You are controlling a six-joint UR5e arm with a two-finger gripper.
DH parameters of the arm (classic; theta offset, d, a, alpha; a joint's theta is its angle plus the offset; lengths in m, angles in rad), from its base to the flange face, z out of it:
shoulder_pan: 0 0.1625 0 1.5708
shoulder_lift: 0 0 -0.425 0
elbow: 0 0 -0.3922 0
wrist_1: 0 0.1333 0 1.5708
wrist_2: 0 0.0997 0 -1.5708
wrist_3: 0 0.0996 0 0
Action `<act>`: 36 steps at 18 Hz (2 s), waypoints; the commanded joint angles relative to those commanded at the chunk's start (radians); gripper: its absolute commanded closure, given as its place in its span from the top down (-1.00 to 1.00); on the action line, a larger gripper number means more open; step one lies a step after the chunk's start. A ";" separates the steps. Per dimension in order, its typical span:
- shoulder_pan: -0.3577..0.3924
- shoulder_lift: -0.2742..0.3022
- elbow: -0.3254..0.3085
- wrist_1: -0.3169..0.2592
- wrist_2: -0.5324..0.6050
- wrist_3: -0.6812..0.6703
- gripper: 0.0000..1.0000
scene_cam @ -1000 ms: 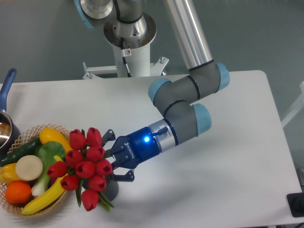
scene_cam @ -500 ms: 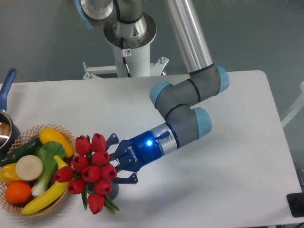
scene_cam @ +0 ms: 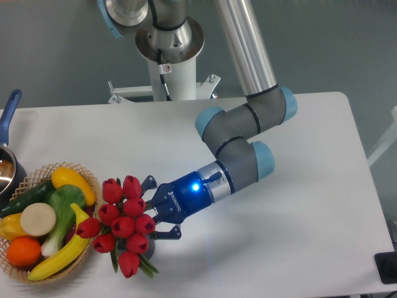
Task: Insert the flowers into the vase
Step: 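Lower the tulip stems into the black vase opening, then push the tulips further down into the vase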
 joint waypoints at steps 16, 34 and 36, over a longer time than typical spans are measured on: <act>-0.009 0.000 -0.031 0.002 0.002 0.028 0.03; -0.008 0.031 -0.043 0.002 0.101 0.037 1.00; -0.008 0.037 -0.043 0.002 0.104 0.037 1.00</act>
